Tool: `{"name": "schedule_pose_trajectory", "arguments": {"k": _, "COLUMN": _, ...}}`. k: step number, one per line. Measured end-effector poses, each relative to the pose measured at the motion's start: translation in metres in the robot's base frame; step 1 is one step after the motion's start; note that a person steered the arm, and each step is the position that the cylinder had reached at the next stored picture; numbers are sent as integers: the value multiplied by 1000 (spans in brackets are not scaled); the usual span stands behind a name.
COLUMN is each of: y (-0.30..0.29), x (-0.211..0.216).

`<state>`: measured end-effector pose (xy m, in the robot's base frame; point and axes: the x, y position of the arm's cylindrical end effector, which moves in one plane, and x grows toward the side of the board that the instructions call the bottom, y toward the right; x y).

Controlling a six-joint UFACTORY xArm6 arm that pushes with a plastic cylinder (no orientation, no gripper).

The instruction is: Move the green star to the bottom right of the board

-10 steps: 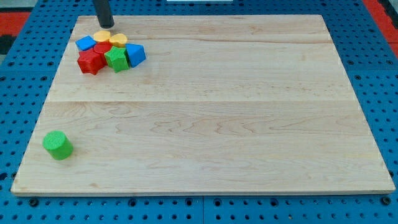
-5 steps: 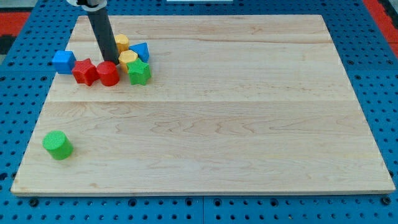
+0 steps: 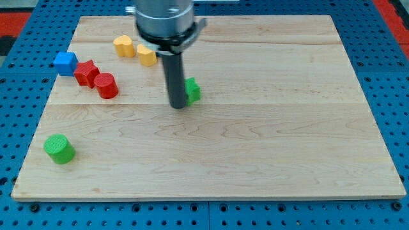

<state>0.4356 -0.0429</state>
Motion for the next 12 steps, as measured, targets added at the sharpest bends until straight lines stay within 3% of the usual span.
{"name": "schedule_pose_trajectory", "arguments": {"k": 1, "y": -38, "x": -18}}
{"name": "schedule_pose_trajectory", "arguments": {"k": 2, "y": -35, "x": -42}}
{"name": "schedule_pose_trajectory", "arguments": {"k": 3, "y": 23, "x": -31}}
{"name": "schedule_pose_trajectory", "arguments": {"k": 4, "y": 45, "x": 23}}
{"name": "schedule_pose_trajectory", "arguments": {"k": 5, "y": 100, "x": 11}}
{"name": "schedule_pose_trajectory", "arguments": {"k": 7, "y": 69, "x": -45}}
{"name": "schedule_pose_trajectory", "arguments": {"k": 8, "y": 154, "x": -6}}
{"name": "schedule_pose_trajectory", "arguments": {"k": 9, "y": 189, "x": -8}}
{"name": "schedule_pose_trajectory", "arguments": {"k": 10, "y": 199, "x": -13}}
{"name": "schedule_pose_trajectory", "arguments": {"k": 12, "y": 218, "x": 75}}
